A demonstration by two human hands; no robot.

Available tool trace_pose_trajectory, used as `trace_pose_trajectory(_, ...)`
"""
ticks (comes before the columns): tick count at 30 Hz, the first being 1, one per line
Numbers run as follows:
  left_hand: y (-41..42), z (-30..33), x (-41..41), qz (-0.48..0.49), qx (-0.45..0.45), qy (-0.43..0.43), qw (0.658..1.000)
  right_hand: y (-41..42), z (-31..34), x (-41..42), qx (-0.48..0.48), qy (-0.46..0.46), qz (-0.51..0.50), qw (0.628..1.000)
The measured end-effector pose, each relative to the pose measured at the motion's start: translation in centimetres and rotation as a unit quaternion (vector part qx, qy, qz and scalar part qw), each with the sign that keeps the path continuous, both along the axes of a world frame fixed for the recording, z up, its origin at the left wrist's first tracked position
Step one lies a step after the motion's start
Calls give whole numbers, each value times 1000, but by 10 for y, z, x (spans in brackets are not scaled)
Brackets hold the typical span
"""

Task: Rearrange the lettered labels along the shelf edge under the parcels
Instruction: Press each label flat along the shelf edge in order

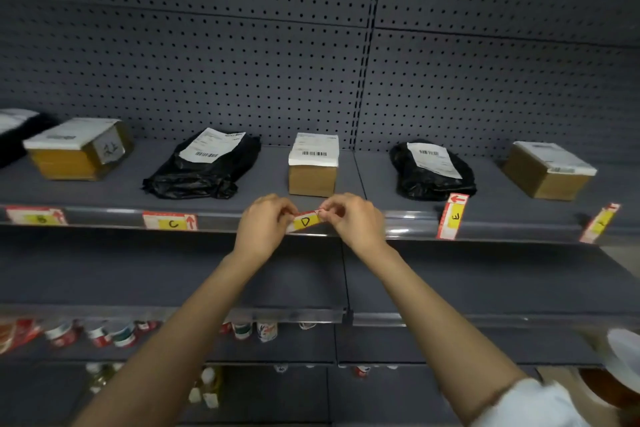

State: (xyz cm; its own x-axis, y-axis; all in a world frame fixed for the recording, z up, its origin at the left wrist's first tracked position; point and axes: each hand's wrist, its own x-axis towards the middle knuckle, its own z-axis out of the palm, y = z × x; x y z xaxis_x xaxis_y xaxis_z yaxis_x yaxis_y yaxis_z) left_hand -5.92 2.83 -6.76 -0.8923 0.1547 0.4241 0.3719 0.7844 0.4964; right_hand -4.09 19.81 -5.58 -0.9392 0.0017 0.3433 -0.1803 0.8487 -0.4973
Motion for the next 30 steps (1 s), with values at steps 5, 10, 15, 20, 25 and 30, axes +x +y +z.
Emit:
trace_pose_trajectory(5,4,-4,10,8,-14,23,1000,9,-6,0,100,20,20,995)
trace_pose_trajectory(10,-1,-4,14,-8,-5,13,1000,13,-16,7,126,92,52,986)
trace_pose_trajectory(15,-2,3,11,-39,-17,-23,999,16,-22,8,141,78,38,986)
trace_pose_trajectory(20,-2,6,4,-48,-42,-3,998,17,-23,17,128,74,26,989)
trace_pose_trajectory(25,22,8,5,-79,-42,66,994,41,-28,34,137,121,-35,983)
trace_pose_trajectory(30,76,8,14,-152,-52,63,985,87,-19,45,143,115,-93,979)
